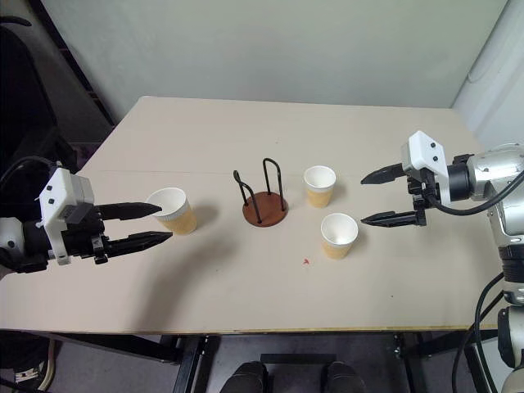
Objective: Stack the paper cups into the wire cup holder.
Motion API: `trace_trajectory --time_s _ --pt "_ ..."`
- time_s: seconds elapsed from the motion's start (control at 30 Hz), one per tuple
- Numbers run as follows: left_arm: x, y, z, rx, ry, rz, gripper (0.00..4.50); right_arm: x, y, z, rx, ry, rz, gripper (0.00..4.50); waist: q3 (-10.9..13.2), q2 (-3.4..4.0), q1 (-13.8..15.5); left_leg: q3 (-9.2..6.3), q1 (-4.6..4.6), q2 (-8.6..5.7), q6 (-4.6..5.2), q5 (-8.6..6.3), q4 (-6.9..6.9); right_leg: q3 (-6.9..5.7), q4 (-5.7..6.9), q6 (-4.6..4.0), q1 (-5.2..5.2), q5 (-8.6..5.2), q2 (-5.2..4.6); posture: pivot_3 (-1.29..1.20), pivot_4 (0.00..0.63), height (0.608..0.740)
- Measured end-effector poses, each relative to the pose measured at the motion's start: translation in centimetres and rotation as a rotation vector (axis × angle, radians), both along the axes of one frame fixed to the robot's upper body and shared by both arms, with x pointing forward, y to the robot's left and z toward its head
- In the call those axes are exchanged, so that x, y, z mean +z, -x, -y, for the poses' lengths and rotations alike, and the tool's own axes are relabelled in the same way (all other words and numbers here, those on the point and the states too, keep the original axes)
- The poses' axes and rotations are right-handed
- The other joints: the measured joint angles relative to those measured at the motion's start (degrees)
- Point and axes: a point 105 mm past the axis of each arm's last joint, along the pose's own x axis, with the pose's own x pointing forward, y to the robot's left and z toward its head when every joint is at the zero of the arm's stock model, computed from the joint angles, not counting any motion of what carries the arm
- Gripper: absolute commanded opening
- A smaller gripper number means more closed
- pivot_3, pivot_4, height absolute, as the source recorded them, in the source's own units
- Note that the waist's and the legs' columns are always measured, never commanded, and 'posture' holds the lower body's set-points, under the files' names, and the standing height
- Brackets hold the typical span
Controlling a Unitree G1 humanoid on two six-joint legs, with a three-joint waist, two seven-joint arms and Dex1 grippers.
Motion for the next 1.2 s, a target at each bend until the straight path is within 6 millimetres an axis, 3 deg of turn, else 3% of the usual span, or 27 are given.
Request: trace_trajectory --time_s 0.3,0.57,0.87,1.07,1.2 --pt "-0.2 -1.0 0.9 0.007 0.033 0.026 2.99 0.0 0.0 0.0 0.001 0.0 0.001 4.23 0.0 0.0 0.1 -0.01 0.0 -0.02 -0.01 0.01 0.02 0.0 0.01 0.01 0.0 0.01 -0.01 0.0 0.15 0.74" --pt "-1.9 -5.6 4.6 0.114 0.138 0.073 2.99 0.1 0.2 -0.2 0.006 -0.003 0.0 4.23 0.0 0.0 0.3 0.04 0.0 -0.23 -0.02 0.05 0.07 0.0 0.01 0.44 0.02 0.3 -0.09 0.0 0.15 0.74" --pt "-4.8 -10.2 9.8 0.177 0.236 0.025 2.99 1.8 1.9 -3.7 0.103 -0.072 0.043 4.23 0.0 -0.03 0.6 0.35 -0.02 -0.3 -0.08 0.12 0.19 0.04 -0.05 0.87 0.06 0.55 -0.09 0.0 0.15 0.74" --pt "-6.9 -12.6 11.3 0.25 0.28 -0.021 2.99 2.1 2.3 -4.3 0.105 -0.079 0.051 4.23 0.0 -0.04 0.8 0.43 -0.02 -0.36 -0.09 0.17 0.43 0.14 -0.08 1.07 0.16 0.67 -0.07 0.0 0.15 0.74" --pt "-7.0 -14.0 12.4 0.295 0.309 0.012 2.03 2.2 2.4 -4.4 0.1 -0.077 0.058 4.23 0.0 -0.05 0.9 0.56 0.02 -0.4 -0.02 0.2 0.63 0.23 -0.1 1.15 0.31 0.72 -0.01 0.0 0.15 0.74"
